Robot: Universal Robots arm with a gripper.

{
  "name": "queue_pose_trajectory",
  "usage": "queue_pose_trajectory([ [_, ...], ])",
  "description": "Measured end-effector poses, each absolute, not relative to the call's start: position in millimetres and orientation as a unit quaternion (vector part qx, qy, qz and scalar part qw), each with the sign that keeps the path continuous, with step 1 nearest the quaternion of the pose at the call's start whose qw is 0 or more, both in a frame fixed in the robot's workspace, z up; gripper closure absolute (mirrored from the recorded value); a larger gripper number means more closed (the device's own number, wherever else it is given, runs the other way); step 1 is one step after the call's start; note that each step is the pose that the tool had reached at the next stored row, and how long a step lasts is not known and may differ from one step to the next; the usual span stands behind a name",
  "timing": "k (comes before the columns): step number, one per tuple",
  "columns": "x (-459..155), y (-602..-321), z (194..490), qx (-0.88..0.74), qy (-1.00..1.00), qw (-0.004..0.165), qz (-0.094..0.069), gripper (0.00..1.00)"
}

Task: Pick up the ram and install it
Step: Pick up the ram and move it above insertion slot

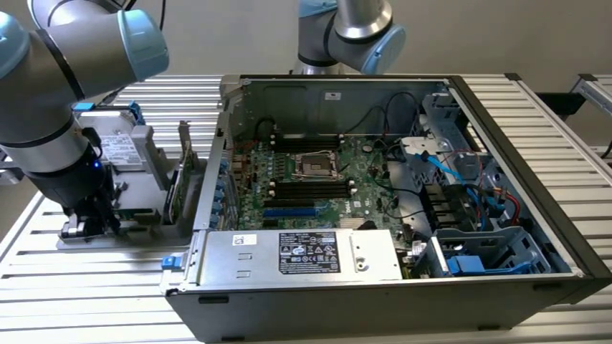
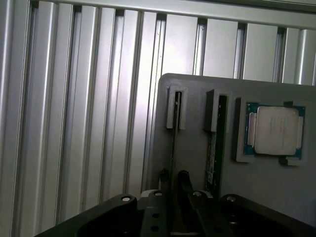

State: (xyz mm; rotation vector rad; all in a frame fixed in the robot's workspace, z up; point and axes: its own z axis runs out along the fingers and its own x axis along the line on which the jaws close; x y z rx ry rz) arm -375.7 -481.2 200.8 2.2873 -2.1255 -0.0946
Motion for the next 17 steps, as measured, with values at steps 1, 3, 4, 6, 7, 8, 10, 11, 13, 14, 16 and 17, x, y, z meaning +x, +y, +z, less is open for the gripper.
queue_pose_trajectory([
  [1, -375.7, -481.1, 200.7, 0.732, -0.68, 0.009, -0.03, 0.79],
  [3, -375.6, -481.1, 200.0, 0.732, -0.68, 0.009, -0.03, 0.79],
  [4, -375.6, -481.1, 199.4, 0.732, -0.68, 0.009, -0.03, 0.79],
  [6, -375.7, -481.2, 198.6, 0.732, -0.68, 0.009, -0.03, 0.79],
  [7, -375.7, -481.2, 198.7, 0.732, -0.68, 0.009, -0.03, 0.79],
  [8, -375.7, -481.2, 198.7, 0.732, -0.68, 0.009, -0.03, 0.79],
  [10, -375.6, -481.2, 198.6, 0.732, -0.68, 0.009, -0.03, 0.82],
  [11, -375.6, -481.2, 198.5, 0.732, -0.68, 0.009, -0.03, 0.87],
  [13, -375.6, -481.2, 198.5, 0.732, -0.68, 0.009, -0.03, 0.87],
  [14, -375.6, -481.2, 198.5, 0.732, -0.68, 0.009, -0.03, 0.87],
  [16, -375.6, -481.2, 198.4, 0.732, -0.68, 0.009, -0.03, 0.87],
  [17, -375.6, -481.2, 198.4, 0.732, -0.68, 0.009, -0.03, 0.87],
])
